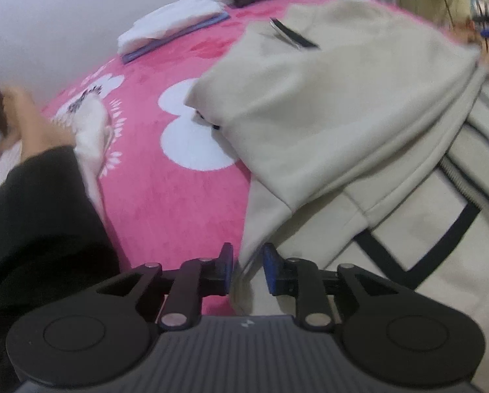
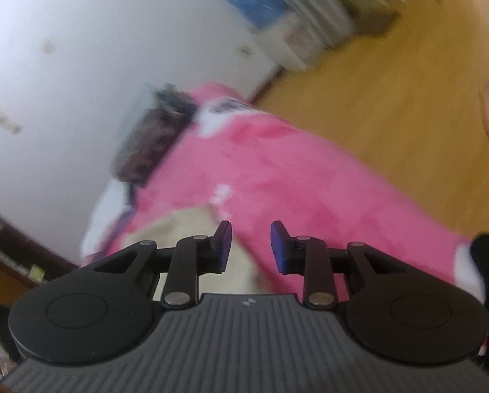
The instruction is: Fold clothes
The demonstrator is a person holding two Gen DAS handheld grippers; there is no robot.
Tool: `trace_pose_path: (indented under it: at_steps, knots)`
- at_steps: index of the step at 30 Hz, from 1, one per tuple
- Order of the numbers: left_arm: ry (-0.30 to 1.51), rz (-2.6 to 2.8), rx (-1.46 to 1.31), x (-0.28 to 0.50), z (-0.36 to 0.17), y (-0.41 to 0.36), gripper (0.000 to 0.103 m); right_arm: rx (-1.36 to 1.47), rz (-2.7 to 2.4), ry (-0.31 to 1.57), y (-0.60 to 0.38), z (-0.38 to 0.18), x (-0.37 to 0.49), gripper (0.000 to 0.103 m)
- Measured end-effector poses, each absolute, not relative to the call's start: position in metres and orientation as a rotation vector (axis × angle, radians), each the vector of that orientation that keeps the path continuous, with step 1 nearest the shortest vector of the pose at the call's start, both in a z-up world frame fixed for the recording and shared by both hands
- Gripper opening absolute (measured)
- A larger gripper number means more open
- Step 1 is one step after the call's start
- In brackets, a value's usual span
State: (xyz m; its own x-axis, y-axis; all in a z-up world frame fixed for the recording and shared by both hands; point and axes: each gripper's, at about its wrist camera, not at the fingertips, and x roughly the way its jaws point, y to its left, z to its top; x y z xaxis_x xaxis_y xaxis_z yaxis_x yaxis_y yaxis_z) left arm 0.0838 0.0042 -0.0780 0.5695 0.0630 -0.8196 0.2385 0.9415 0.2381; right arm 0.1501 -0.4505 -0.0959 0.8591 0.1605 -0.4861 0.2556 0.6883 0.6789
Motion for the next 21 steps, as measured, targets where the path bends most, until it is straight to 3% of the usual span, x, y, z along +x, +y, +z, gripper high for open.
trace_pose_path:
  at_steps: [5,12,21]
  knots:
    - [0.896,-0.101,0.216,0.081,-0.055,0.011,0.022,0.486,0.142,0.590,-0.381,-0.065,0.156,0.024]
    - [0.918,-0.050,0.102,0.110,-0.084,0.008,0.022,0.051,0.102,0.852,-0.298,-0.116,0.192,0.020]
    - [0.932,-0.072,0.026,0.102,-0.096,0.021,0.023,-0.173,0.500,0.710,-0.166,-0.027,0.202,0.027]
